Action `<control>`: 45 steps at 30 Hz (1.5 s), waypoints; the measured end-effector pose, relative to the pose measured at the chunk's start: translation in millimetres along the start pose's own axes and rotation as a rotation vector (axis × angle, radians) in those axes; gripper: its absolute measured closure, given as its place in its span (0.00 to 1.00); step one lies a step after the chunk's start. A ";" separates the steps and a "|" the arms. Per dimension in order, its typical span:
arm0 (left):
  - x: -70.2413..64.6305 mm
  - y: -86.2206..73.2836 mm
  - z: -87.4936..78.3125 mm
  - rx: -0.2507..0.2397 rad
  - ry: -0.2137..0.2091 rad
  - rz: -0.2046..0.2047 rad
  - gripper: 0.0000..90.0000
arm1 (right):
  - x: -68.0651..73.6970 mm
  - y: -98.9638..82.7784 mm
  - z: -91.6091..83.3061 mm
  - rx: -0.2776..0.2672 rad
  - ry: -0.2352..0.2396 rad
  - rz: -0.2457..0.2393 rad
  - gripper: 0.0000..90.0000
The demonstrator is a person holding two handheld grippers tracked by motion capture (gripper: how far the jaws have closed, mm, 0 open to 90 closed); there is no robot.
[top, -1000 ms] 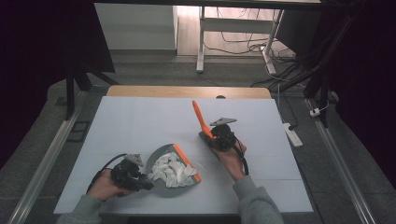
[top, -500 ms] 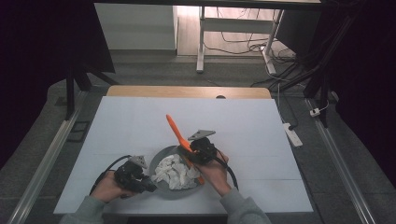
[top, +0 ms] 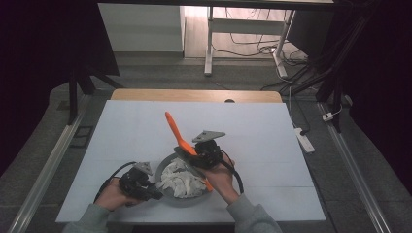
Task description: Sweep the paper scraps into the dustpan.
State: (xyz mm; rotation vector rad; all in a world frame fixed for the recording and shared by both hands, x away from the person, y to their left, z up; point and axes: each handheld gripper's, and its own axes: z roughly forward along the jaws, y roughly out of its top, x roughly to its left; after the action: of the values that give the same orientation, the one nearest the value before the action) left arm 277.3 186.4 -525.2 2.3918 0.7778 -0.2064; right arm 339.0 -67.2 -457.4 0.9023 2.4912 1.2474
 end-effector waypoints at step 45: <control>0.5 -1.3 -1.0 -0.013 0.021 -0.022 0.68 | -32.3 -7.2 7.9 0.038 -0.022 0.009 0.78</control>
State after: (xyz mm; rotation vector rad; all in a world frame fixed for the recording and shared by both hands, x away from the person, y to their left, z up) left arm 277.0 188.0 -525.2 2.3774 0.8126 -0.1843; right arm 364.9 -85.0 -470.5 0.9322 2.5040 1.1904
